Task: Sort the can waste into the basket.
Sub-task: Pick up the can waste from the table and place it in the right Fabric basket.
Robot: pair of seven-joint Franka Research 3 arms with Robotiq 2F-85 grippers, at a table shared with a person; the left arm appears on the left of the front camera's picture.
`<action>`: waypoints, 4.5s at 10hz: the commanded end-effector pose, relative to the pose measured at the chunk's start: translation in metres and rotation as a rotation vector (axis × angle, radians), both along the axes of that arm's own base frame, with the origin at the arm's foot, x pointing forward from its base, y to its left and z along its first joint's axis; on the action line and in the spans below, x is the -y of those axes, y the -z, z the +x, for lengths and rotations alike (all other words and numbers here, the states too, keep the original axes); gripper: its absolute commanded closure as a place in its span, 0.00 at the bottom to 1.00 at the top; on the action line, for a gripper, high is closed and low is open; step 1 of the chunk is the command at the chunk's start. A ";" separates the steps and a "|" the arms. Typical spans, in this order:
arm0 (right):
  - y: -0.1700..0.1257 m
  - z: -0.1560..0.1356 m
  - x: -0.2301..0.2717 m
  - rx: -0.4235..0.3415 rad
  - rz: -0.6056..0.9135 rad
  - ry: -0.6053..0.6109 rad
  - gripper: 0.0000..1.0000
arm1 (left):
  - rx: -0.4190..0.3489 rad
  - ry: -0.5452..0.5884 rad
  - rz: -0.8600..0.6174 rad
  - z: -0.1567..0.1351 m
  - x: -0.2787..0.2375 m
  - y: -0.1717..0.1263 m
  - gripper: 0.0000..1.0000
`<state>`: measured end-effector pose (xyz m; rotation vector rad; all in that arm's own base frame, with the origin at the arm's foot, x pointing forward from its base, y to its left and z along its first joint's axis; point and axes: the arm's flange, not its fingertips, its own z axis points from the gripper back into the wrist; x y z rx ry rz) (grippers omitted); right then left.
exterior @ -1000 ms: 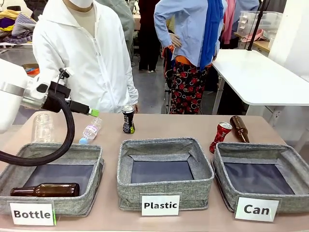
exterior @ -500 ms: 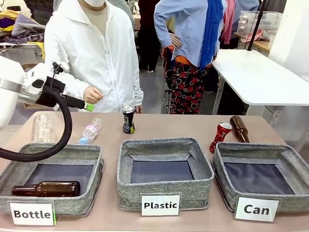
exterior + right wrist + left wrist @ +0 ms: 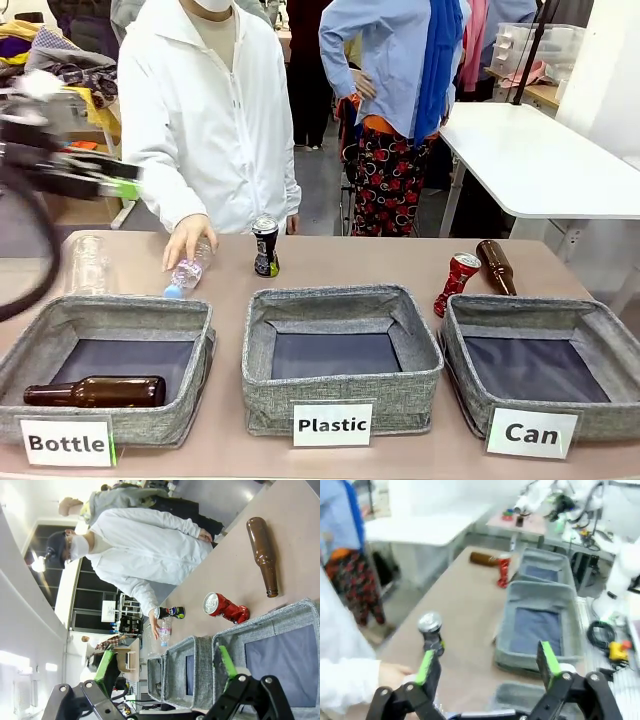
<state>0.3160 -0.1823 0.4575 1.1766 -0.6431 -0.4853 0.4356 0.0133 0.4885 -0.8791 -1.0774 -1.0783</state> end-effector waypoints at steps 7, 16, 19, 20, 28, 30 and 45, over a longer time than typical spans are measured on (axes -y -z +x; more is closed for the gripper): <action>0.001 0.003 0.000 0.035 0.006 0.004 0.00 | 0.109 -0.190 -0.384 -0.171 -0.209 0.081 0.00; 0.001 0.003 0.000 0.035 0.006 0.004 0.00 | -0.094 -0.054 -0.271 -0.075 -0.153 0.052 0.00; 0.001 0.003 0.000 0.035 0.006 0.004 0.00 | -0.083 -0.133 -0.284 -0.097 -0.144 0.070 0.00; 0.001 0.003 0.000 0.035 0.006 0.004 0.00 | -0.070 -0.127 -0.261 -0.094 -0.133 0.066 0.00; 0.001 0.003 0.000 0.035 0.006 0.004 0.00 | -0.063 -0.132 0.251 0.108 0.067 0.110 0.00; 0.001 0.003 0.000 0.035 0.006 0.004 0.00 | -0.093 -0.051 0.303 0.145 0.114 0.129 0.00; 0.001 0.003 0.000 0.035 0.006 0.004 0.00 | 0.047 0.093 0.232 0.223 0.168 0.213 0.00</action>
